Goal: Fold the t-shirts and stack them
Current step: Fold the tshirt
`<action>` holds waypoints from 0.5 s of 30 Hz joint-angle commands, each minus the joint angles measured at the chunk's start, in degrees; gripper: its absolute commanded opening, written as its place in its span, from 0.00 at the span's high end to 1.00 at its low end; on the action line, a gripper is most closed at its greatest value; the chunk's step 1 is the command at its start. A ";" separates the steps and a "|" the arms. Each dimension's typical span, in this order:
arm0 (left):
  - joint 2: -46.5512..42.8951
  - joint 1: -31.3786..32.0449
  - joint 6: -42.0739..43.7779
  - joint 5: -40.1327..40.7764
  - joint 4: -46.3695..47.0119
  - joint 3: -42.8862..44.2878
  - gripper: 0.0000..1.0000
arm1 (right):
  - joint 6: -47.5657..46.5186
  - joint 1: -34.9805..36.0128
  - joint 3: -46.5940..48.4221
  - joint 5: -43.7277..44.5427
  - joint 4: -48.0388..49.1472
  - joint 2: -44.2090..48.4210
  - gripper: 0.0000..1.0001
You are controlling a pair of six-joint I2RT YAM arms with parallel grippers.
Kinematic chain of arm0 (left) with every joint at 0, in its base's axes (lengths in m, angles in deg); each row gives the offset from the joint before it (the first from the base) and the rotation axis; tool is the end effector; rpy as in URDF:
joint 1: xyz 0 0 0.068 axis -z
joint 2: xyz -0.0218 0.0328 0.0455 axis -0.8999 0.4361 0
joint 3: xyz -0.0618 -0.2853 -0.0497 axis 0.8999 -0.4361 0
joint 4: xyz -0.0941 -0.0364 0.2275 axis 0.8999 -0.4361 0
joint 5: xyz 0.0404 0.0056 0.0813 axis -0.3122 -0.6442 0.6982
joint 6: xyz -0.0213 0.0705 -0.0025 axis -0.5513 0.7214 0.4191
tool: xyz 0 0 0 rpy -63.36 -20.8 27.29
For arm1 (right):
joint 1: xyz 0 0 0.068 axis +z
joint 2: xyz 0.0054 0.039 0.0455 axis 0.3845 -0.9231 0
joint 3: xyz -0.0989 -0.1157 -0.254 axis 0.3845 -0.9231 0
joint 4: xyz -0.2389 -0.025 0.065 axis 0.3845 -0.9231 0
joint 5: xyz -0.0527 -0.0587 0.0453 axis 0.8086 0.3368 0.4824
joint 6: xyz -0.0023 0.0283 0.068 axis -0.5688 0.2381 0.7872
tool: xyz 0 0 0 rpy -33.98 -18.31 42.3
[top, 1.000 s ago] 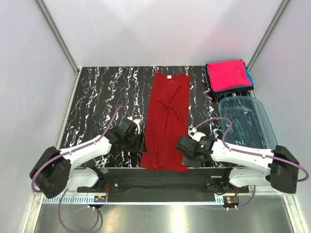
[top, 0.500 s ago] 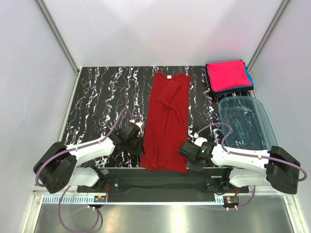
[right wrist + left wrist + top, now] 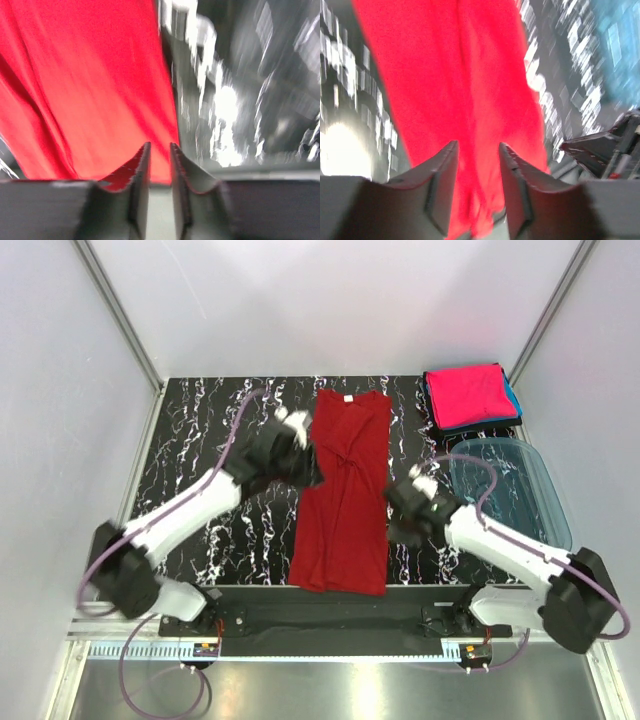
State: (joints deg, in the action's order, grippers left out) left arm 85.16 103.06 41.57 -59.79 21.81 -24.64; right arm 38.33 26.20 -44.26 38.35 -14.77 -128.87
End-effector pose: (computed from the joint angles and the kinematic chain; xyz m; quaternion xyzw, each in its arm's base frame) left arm 0.2185 -0.1842 0.2934 0.0771 0.9104 -0.2702 0.3038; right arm 0.1361 0.1356 0.2163 0.1077 0.9719 0.0840 0.1917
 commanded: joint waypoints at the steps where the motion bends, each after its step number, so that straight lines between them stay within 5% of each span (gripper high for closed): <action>1: 11.06 -3.84 5.44 -4.03 1.39 11.17 0.62 | -17.66 -12.05 6.95 -0.81 7.64 -4.51 0.82; 6: 27.85 -9.11 7.90 -5.89 1.57 29.63 0.73 | -30.08 -25.95 23.02 -10.92 19.16 -23.28 0.99; 15: 52.29 -14.57 6.59 -8.34 -0.89 50.65 0.73 | -31.23 -30.62 54.85 -15.94 20.49 -52.60 1.00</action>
State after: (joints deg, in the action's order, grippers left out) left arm 133.81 89.93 48.01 -65.43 22.35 20.93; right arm 9.57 -2.93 3.76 25.89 4.48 -176.84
